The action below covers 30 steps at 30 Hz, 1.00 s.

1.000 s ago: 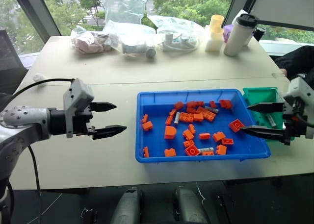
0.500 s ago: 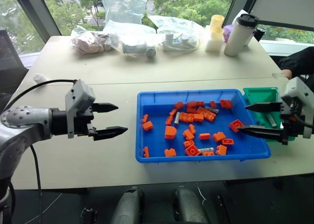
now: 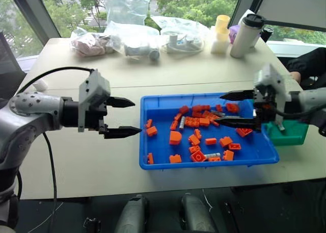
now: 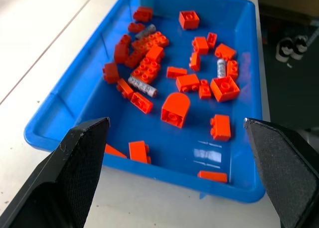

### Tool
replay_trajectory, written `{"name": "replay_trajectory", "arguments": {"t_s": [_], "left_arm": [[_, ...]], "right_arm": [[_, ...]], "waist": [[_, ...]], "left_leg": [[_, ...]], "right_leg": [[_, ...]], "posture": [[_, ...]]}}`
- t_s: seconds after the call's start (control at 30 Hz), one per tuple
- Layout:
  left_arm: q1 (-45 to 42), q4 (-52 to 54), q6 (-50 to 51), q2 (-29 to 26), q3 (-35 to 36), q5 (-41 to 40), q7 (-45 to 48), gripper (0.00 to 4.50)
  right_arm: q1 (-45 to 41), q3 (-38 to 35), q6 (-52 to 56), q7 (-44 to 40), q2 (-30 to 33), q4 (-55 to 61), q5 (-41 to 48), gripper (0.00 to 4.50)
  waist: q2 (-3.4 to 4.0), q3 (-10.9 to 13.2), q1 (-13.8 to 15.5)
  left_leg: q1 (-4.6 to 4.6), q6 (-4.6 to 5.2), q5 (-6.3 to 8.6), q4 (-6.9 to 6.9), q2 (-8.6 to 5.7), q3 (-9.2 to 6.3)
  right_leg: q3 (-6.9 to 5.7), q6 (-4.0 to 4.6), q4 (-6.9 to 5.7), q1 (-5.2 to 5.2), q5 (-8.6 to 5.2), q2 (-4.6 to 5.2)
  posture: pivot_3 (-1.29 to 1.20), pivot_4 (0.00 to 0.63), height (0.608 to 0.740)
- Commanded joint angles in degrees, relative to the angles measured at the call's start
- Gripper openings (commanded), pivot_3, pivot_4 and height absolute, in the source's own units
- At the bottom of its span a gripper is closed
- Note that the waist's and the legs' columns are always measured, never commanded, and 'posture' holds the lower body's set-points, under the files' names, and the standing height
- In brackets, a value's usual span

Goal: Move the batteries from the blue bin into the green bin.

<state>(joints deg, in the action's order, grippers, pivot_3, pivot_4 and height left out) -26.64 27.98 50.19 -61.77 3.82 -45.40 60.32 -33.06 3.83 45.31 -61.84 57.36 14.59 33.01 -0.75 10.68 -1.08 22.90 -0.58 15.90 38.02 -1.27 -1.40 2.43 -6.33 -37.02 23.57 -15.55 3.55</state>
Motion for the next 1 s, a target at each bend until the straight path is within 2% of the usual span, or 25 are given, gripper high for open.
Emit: {"name": "replay_trajectory", "arguments": {"t_s": [0.03,0.17,0.3,0.67,0.97,1.0], "left_arm": [[2.3,2.2,-2.3,-3.1,0.3,3.0,2.1,4.5],[4.9,3.9,-1.1,-2.5,3.0,1.4,0.1,4.5],[6.9,5.6,-0.7,-1.2,3.9,1.2,-2.4,4.5],[9.5,7.3,-1.0,-0.1,4.6,1.4,-6.1,4.5],[9.4,6.8,-1.5,1.3,3.4,1.5,-7.1,4.5],[9.2,6.7,-1.6,1.5,3.2,1.6,-7.2,4.5]], "right_arm": [[-3.9,7.3,-3.9,0.8,-4.7,-5.2,-7.4,4.47],[-7.3,11.3,-7.2,0.3,-10.2,-11.1,-11.8,4.47],[-10.8,14.8,-10.3,0.2,-14.3,-16.9,-16.9,4.47],[-12.8,17.9,-17.8,-2.7,-19.8,-27.0,-24.8,4.47],[-11.1,19.6,-16.4,-2.1,-21.9,-26.3,-29.2,4.47],[-10.8,19.8,-16.3,-1.8,-21.8,-26.3,-30.0,4.23]], "waist": [[-0.01,0.0,0.0],[0.0,0.0,0.4],[0.0,0.0,0.3],[0.0,0.0,0.2],[0.01,0.0,0.2],[0.01,0.0,0.3]], "left_leg": [[0.06,0.0,0.0,0.0,0.0,0.0],[0.65,-0.05,-0.05,0.21,-0.06,0.03],[0.64,-0.05,-0.05,0.2,-0.05,0.04],[0.62,-0.06,-0.05,0.17,-0.05,0.03],[0.62,-0.09,-0.06,0.17,-0.06,0.03],[0.62,-0.09,-0.06,0.16,-0.06,0.03]], "right_leg": [[0.0,0.0,-0.01,0.06,0.0,0.0],[0.02,-0.02,-0.28,0.72,0.02,0.03],[0.03,-0.02,-0.29,0.73,0.02,0.03],[0.03,-0.01,-0.34,0.76,0.02,0.01],[0.03,-0.01,-0.37,0.77,0.02,0.01],[0.03,-0.01,-0.37,0.77,0.02,0.01]], "posture": [[0.0,0.15,0.74],[0.0,0.15,0.74],[0.0,0.15,0.74],[0.0,0.15,0.74],[0.0,0.15,0.74],[0.0,0.15,0.74]]}}
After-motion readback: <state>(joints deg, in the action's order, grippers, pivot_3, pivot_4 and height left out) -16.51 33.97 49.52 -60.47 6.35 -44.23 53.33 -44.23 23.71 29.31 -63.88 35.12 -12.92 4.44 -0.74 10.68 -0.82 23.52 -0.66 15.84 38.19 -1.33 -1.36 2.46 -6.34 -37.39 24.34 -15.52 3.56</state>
